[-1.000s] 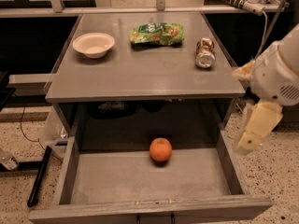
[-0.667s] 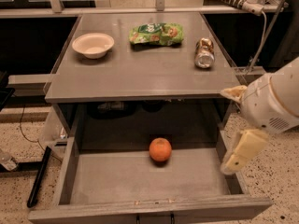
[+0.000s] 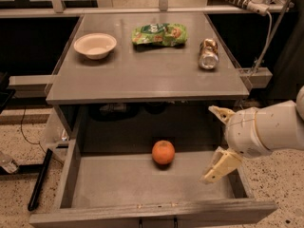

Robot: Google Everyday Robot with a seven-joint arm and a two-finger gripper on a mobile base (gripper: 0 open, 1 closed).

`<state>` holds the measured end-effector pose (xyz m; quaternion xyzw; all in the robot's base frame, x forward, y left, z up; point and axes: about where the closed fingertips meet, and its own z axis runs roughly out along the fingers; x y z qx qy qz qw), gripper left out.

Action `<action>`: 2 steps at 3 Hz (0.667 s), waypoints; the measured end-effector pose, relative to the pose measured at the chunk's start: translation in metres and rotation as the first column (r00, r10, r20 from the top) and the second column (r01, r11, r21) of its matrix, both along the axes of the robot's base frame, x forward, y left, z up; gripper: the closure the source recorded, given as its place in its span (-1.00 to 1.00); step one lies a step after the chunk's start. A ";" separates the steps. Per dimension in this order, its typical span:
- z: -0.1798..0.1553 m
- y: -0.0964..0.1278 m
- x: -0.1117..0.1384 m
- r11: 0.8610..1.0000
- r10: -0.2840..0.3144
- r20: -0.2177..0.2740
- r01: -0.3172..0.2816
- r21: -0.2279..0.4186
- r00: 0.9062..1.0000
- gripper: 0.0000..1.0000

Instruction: Pick orange from top drawer and place on counter

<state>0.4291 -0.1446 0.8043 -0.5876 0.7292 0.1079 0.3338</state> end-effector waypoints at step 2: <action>-0.014 0.008 0.007 1.000 0.014 -0.015 -0.014 -0.004 1.000 -1.00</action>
Offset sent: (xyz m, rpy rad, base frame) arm 0.0179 0.0168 -0.0352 -0.0050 0.0382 0.0258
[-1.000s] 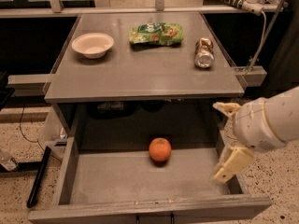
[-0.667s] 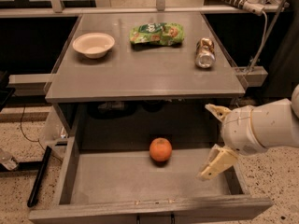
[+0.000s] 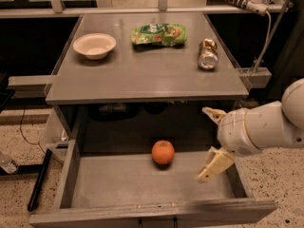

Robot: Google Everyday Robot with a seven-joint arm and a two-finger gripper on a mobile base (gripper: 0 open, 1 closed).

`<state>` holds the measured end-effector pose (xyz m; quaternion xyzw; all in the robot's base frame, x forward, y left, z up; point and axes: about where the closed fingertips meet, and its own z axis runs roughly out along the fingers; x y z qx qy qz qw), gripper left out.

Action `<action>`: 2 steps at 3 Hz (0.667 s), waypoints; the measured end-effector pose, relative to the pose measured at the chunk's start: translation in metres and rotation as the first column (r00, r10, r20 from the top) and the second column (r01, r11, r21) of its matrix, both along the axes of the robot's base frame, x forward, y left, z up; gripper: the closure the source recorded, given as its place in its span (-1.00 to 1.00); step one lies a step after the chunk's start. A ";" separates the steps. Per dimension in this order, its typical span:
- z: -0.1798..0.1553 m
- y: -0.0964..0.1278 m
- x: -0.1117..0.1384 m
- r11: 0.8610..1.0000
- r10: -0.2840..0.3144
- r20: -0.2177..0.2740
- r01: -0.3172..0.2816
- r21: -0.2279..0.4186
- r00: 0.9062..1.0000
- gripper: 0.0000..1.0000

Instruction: Pick orange from top drawer and place on counter

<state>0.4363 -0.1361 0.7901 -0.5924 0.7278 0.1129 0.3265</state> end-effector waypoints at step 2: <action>-0.063 0.024 0.047 0.999 0.001 0.030 -0.002 0.033 1.000 -1.00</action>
Offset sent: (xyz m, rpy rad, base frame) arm 0.0821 0.0351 -0.1003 0.0667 -0.0636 -0.0192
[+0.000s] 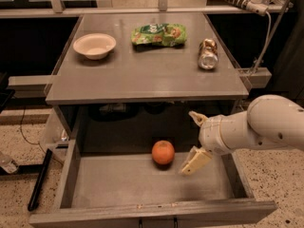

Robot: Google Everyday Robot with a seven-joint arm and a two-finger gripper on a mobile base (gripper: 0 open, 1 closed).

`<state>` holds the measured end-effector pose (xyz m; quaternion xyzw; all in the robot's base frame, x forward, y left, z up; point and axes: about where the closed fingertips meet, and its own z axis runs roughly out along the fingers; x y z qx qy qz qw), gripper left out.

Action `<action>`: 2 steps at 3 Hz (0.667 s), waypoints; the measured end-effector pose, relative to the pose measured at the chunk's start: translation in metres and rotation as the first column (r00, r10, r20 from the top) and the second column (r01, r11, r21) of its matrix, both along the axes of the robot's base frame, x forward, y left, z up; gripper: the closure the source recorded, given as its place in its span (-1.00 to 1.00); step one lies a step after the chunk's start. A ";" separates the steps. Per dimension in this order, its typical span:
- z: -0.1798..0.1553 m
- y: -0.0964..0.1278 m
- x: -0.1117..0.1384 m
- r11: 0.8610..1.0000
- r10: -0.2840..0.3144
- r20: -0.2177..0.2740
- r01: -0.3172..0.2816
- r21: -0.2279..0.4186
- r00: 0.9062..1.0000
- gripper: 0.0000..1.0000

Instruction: Pick orange from top drawer and place on counter

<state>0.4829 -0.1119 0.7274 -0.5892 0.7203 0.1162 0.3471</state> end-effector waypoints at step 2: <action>-0.051 0.024 0.022 0.996 0.022 -0.024 -0.020 0.089 0.999 -1.00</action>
Offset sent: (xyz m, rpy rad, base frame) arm 0.0318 0.0340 -0.0852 0.1655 0.0693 0.0257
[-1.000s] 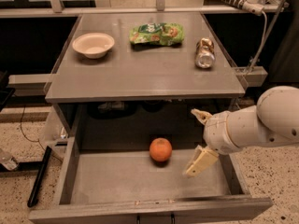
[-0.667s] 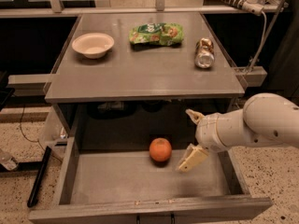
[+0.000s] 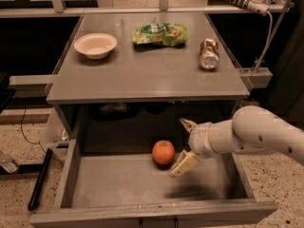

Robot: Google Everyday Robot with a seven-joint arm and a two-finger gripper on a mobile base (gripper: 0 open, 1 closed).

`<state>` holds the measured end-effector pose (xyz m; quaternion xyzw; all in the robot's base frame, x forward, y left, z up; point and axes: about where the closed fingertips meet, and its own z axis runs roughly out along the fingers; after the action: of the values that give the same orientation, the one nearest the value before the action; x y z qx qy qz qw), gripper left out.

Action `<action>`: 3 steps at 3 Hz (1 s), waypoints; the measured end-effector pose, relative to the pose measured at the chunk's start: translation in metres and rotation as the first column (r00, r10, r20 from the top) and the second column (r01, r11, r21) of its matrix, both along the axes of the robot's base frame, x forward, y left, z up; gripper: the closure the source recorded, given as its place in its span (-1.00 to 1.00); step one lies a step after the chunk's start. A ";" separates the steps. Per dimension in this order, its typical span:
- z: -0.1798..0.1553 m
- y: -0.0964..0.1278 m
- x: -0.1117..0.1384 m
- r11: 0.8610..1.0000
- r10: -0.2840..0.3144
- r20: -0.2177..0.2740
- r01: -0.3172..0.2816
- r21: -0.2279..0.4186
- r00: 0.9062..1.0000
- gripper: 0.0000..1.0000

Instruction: Pick orange from top drawer and place on counter

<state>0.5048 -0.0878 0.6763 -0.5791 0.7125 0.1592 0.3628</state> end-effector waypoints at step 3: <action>-0.045 0.027 0.007 0.985 0.041 -0.095 -0.024 0.172 0.995 -1.00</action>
Offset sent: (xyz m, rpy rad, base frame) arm 0.0094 0.0263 -0.0593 0.1834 0.1139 0.0283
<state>0.5115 -0.0608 0.6309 -0.5488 0.7038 0.2540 0.3728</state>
